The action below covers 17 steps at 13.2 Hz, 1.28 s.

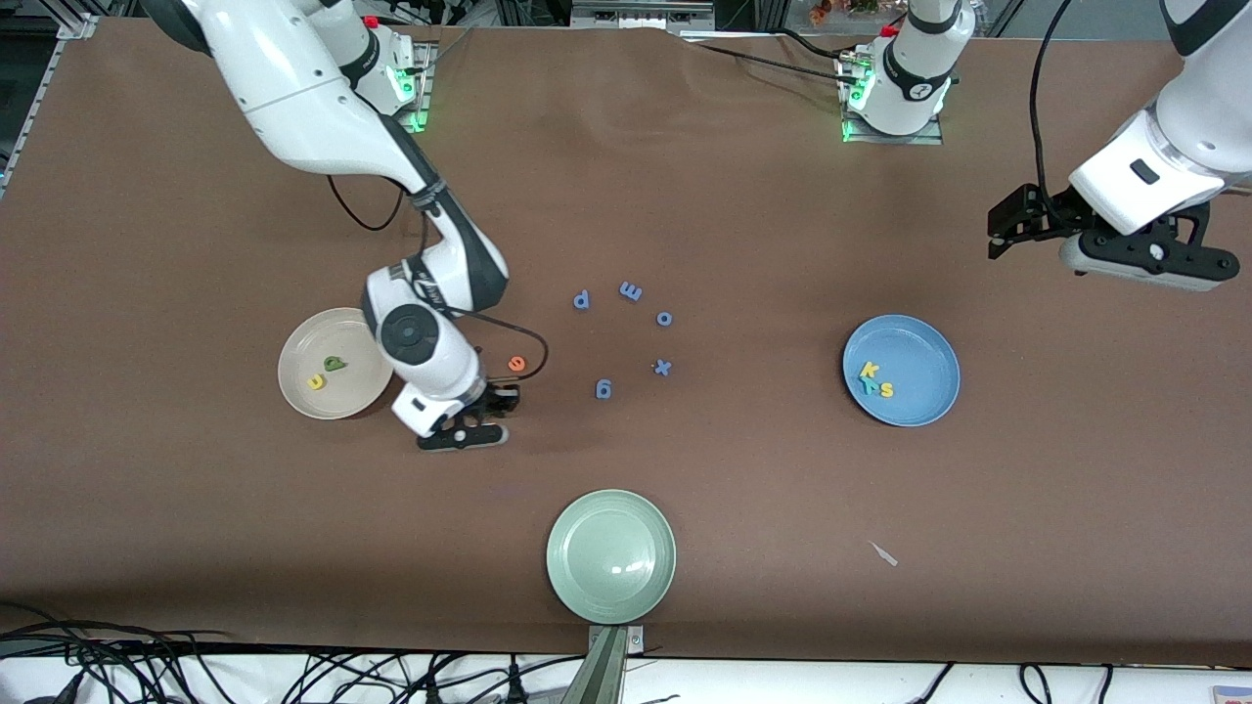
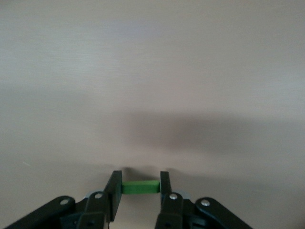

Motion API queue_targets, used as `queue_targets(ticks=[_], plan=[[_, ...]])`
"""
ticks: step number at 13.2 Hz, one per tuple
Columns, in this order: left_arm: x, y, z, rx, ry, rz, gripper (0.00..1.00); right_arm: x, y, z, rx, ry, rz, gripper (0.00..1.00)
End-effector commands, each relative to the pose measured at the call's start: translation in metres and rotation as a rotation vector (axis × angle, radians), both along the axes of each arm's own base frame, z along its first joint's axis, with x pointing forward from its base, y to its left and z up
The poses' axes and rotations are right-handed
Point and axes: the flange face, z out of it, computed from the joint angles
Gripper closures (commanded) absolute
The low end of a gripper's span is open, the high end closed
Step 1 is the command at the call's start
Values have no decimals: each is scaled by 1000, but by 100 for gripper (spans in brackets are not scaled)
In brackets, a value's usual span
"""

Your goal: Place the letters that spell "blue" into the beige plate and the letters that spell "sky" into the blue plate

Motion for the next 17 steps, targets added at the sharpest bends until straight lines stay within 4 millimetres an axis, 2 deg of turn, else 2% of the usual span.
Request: queue_targets(ticks=[1,3,4,6,7,9,10,11,14,15,17], plan=[[-1,2,-4,29,-8,11,0,-13,-70,46,-25,45,130,74],[0,2,-3,27,-9,11,0,-24,-135,67,-52,51,232,74],[-1,0,-4,22,0,11,0,-31,-165,72,-71,62,265,74],[-2,-2,-4,-32,10,23,0,-50,-217,68,-86,93,305,72],[-2,-2,-4,-32,10,24,0,-58,-234,61,-82,106,292,70],[-2,-2,-4,-32,10,26,0,-62,-235,56,-67,112,254,34],[-2,-1,-4,-31,9,26,0,-60,-226,58,-46,110,221,33],[-2,-2,-4,-32,10,26,0,-58,-199,61,-24,100,181,33],[-2,-1,-4,-32,11,26,0,-58,-84,57,3,82,7,33],[-2,-1,-4,-32,11,27,0,-67,-45,49,2,86,-28,33],[-2,0,-4,-32,11,30,0,-72,5,29,16,52,-117,33]])
